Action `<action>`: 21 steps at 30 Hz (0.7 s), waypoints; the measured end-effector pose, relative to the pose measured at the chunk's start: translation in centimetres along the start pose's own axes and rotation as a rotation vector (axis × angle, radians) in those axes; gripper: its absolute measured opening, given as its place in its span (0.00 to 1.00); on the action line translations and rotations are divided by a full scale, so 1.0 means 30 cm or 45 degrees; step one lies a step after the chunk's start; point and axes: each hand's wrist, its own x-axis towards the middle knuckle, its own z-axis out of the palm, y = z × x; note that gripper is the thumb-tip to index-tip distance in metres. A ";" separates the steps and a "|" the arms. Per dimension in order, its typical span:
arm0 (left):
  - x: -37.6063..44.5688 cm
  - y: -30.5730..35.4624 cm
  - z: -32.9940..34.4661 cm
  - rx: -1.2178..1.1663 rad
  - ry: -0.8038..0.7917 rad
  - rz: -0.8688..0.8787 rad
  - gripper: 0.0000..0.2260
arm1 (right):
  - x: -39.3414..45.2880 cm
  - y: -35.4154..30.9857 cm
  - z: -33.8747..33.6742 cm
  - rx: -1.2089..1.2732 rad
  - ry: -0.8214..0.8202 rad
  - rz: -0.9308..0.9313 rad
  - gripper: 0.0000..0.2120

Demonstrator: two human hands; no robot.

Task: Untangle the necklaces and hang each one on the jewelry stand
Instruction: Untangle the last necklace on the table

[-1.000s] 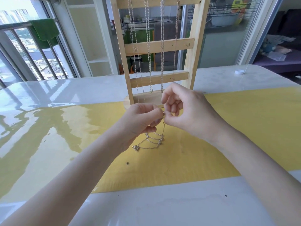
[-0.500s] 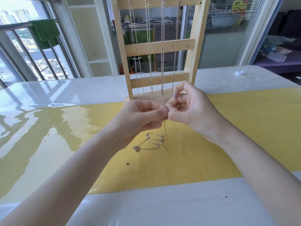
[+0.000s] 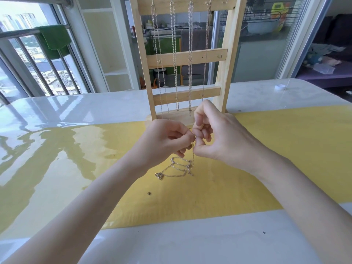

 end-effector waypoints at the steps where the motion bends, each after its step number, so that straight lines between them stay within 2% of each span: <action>1: 0.000 0.003 -0.001 -0.008 0.007 0.009 0.08 | 0.001 0.003 -0.001 0.025 0.016 0.010 0.20; 4: 0.001 0.005 -0.003 0.038 0.086 0.142 0.09 | 0.004 0.018 -0.004 0.185 0.127 0.103 0.18; 6: 0.001 0.005 -0.005 0.017 0.133 0.235 0.08 | 0.007 0.021 -0.012 0.409 0.179 0.187 0.17; 10: -0.005 0.010 0.003 -0.062 0.099 0.281 0.06 | 0.008 0.015 -0.020 0.839 0.182 0.260 0.15; 14: -0.011 0.013 0.009 0.084 0.188 0.319 0.06 | 0.009 0.015 -0.010 0.916 0.156 0.283 0.17; 17: -0.014 0.017 -0.003 0.213 0.149 0.384 0.07 | 0.008 0.025 -0.015 0.954 0.056 0.333 0.14; 21: -0.015 0.023 -0.015 0.368 0.023 0.536 0.02 | 0.001 0.037 -0.035 1.358 -0.181 0.555 0.12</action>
